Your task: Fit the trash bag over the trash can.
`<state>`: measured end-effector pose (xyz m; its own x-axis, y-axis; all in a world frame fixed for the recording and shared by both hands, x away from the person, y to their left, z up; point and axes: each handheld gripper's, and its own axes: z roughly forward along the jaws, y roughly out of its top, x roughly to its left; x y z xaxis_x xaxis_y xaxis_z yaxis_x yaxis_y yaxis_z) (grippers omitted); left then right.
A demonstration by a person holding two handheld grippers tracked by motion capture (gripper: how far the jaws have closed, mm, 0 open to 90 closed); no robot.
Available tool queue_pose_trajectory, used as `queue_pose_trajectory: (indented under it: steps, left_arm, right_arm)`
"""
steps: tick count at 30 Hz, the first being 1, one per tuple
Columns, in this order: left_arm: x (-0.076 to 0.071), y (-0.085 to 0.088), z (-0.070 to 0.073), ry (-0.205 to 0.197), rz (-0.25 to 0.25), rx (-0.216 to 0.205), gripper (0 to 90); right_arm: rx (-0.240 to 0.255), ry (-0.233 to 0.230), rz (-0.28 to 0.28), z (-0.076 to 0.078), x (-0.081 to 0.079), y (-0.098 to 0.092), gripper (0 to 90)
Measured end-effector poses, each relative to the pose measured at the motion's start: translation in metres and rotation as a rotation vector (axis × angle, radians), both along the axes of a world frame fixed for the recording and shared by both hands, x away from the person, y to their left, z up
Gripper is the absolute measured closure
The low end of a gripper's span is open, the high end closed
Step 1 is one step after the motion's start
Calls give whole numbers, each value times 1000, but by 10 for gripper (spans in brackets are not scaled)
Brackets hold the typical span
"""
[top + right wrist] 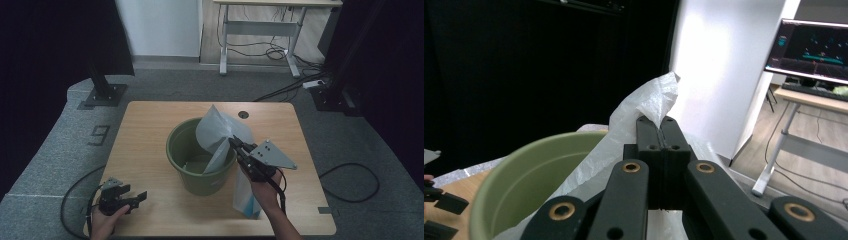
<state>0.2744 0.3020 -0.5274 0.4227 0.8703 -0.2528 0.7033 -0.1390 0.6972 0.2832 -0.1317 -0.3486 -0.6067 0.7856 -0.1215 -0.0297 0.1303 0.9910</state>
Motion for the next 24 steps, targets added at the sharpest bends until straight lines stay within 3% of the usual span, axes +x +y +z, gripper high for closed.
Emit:
queue_pose_trajectory:
  steps: [3, 6, 15, 24]
  left_arm:
    - [0, -1, 0, 1, -3, 3, 174]
    - [0, -1, 1, 1, -8, 2, 174]
    - [1, -5, -1, 18, -26, 21, 174]
    - [2, -8, -2, 24, -42, 33, 174]
  right_arm:
    - [-18, -6, 12, 2, -2, 5, 887]
    - [-42, 11, 16, -5, -1, 10, 886]
    - [-73, 107, 37, -32, 7, 18, 885]
    - [-111, 168, 62, -43, 8, 28, 880]
